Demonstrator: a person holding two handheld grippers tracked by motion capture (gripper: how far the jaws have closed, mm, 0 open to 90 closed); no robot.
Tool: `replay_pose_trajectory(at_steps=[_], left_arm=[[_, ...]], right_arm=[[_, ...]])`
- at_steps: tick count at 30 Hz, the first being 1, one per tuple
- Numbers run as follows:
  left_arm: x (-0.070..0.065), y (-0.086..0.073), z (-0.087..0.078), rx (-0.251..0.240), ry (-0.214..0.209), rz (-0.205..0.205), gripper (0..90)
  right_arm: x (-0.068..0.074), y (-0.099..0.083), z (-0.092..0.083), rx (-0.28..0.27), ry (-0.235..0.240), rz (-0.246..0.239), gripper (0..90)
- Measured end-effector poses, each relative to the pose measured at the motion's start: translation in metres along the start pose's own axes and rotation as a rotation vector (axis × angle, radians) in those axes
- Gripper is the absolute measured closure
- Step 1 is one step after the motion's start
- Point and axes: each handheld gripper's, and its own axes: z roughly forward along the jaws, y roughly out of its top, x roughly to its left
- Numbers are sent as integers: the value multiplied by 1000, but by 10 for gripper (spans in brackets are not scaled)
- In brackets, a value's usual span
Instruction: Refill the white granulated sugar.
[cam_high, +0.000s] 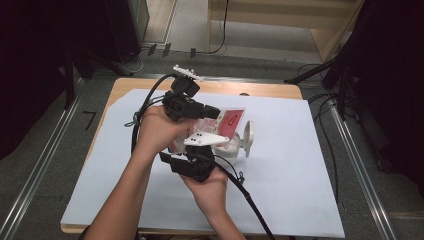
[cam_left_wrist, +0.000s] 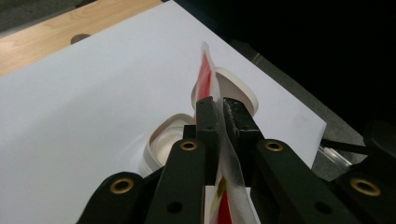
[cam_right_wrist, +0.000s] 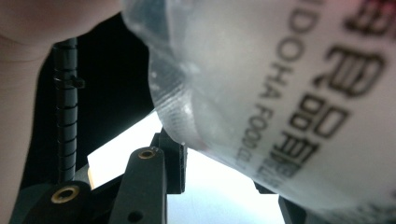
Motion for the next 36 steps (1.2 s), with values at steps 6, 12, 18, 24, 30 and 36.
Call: replay_pose_trajectory(at_steps=[6, 12, 18, 24, 30, 36], left_arm=[[-1, -1, 0, 2, 2, 5, 861], [-2, -2, -1, 11, 4, 16, 861], [-1, -4, -5, 38, -8, 22, 862], [1, -6, -8, 60, -6, 26, 857], [4, -9, -11, 81, -9, 28, 855], [6, -12, -13, 103, -9, 31, 849]], right_arm=[[1, -1, -1, 0, -2, -3, 635], [2, -2, -1, -4, -3, 1, 635], [4, -6, 2, -1, -5, -17, 633], [7, -8, 6, -5, 0, -25, 620], [7, -10, 8, 7, 3, -40, 607], [8, -13, 11, 22, 0, -48, 604]])
